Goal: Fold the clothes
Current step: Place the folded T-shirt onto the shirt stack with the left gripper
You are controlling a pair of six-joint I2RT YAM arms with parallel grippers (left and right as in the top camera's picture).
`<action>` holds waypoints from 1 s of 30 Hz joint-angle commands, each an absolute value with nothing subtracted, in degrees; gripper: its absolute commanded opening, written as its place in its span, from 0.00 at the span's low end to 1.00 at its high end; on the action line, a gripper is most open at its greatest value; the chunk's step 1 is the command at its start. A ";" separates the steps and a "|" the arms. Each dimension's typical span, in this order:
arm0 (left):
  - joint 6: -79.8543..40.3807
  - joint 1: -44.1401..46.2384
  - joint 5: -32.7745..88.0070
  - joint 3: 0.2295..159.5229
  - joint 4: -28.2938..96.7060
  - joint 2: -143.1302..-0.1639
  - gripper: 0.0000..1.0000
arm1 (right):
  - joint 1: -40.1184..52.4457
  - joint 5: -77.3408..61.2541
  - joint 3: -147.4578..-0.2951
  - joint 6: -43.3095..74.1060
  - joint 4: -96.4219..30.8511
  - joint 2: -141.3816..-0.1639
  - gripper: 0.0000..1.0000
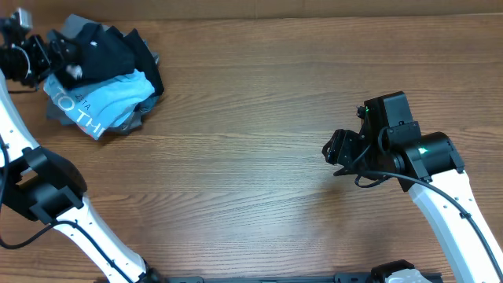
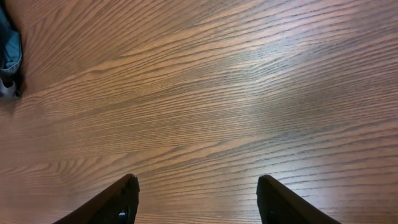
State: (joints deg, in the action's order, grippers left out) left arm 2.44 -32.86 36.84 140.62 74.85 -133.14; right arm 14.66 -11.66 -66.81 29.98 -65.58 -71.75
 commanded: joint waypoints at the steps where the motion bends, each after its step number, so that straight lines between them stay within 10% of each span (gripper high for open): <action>1: 0.64 -35.20 30.85 142.43 77.17 -132.79 1.00 | 14.48 -11.64 -67.35 30.00 -65.52 -71.64 0.64; 14: 6.22 -34.92 37.34 150.26 90.94 -112.53 1.00 | 14.48 -11.64 -73.91 22.13 -63.59 -66.28 0.65; 21: 12.53 -13.13 28.47 150.15 96.79 -97.65 1.00 | 14.48 -11.62 -84.12 17.93 -65.39 -61.34 0.74; 25: 8.10 4.16 16.53 150.10 96.79 -92.60 1.00 | 14.48 -11.60 -88.77 17.10 -65.91 -59.02 1.00; 30: 1.54 23.73 3.92 147.81 96.79 -89.25 1.00 | 14.48 -11.62 -90.26 17.12 -65.95 -56.34 1.00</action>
State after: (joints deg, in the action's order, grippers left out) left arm 6.24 16.67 15.73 149.40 96.53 -90.28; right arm 14.66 -11.75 -88.99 17.96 -65.80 -57.34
